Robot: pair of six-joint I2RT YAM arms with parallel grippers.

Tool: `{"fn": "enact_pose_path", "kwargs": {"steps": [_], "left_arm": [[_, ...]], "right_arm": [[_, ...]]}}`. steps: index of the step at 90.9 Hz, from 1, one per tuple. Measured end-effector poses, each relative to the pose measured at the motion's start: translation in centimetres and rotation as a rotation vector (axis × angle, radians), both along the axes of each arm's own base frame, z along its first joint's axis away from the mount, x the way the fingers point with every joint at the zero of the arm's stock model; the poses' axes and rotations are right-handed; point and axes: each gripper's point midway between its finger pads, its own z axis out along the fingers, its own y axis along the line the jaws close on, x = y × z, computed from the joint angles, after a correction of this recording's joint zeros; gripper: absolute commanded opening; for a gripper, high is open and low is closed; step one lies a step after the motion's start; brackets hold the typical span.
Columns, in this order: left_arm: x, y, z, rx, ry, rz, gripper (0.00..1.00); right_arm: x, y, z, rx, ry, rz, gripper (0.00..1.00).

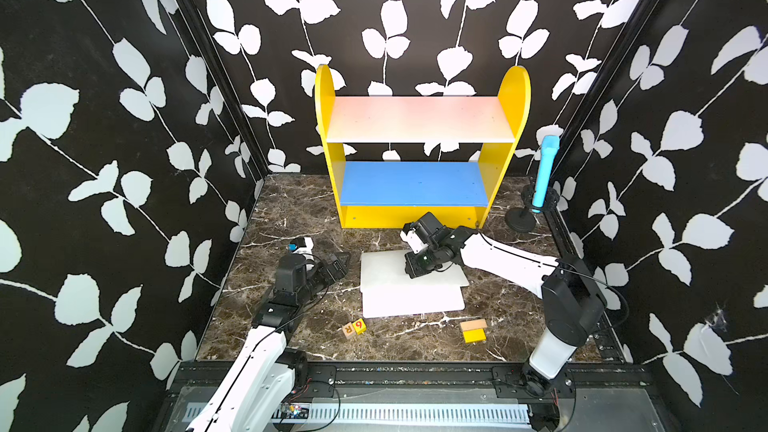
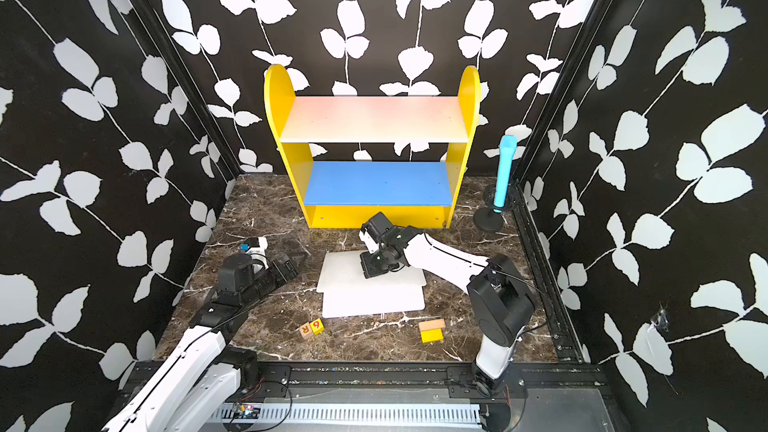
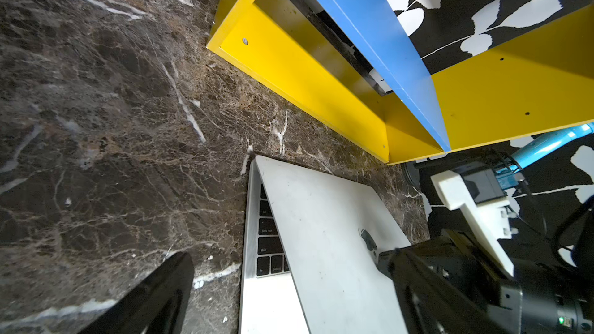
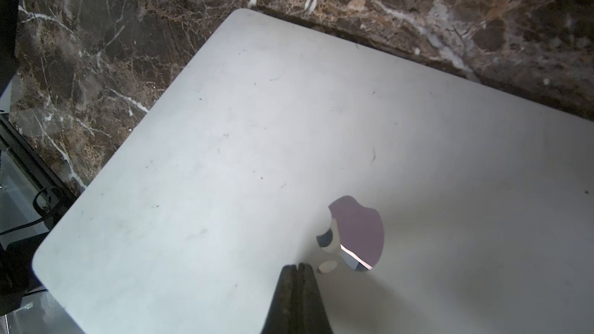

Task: Close the laptop lid and set it aside
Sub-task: Close the lid of the laptop.

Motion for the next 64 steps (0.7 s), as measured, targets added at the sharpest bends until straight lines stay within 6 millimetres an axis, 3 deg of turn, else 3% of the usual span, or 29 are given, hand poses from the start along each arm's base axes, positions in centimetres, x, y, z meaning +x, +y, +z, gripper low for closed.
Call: {"fn": "enact_pose_path", "kwargs": {"steps": [64], "left_arm": [[-0.2,-0.4,-0.2,-0.004,0.010,-0.025,0.98]], "right_arm": [[-0.5,-0.1,-2.2,-0.027,0.048,-0.004,0.00]]}}
